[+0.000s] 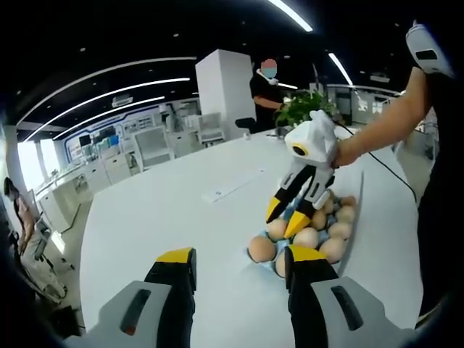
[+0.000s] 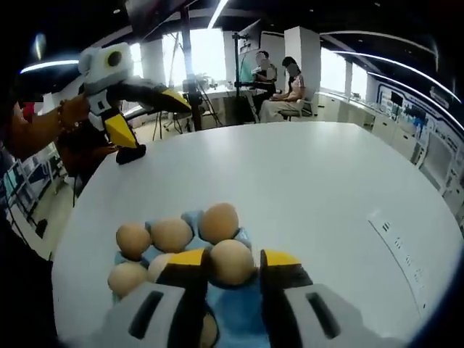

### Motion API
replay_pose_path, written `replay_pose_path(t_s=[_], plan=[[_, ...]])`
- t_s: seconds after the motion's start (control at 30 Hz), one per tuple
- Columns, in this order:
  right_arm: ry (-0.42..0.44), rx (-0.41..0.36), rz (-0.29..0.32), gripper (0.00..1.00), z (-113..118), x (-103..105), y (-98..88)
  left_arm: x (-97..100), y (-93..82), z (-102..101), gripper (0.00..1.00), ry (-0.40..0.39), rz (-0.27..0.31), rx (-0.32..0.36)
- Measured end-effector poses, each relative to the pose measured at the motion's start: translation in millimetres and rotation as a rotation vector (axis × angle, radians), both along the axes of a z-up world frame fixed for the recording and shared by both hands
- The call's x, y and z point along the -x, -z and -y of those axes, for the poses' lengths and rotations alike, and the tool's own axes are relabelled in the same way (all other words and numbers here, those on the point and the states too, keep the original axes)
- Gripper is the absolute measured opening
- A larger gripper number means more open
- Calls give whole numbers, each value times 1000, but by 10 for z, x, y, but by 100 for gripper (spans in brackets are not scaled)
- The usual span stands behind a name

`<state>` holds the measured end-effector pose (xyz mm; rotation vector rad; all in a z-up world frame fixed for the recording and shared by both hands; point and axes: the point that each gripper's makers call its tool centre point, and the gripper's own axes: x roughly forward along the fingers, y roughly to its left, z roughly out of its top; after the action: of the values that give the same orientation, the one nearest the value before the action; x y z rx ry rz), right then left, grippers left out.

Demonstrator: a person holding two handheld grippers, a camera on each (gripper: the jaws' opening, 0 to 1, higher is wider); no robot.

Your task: Place the egg into an empty slot of the egg tray after lifting it from the table, then release the egg inside the slot.

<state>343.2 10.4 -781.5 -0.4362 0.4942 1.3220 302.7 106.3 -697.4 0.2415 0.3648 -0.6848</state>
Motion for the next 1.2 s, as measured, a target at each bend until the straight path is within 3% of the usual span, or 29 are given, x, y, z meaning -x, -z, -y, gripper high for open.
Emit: replay_pose_path(t_s=[0.03, 0.47, 1.2], plan=[[-12, -11, 20, 27, -1, 16, -19, 0, -3, -1, 49, 0, 0, 1], [60, -80, -33, 27, 266, -24, -153, 4, -17, 25, 49, 1, 0, -2], [146, -78, -25, 26, 938, -63, -160, 3, -58, 51, 49, 5, 11, -2]])
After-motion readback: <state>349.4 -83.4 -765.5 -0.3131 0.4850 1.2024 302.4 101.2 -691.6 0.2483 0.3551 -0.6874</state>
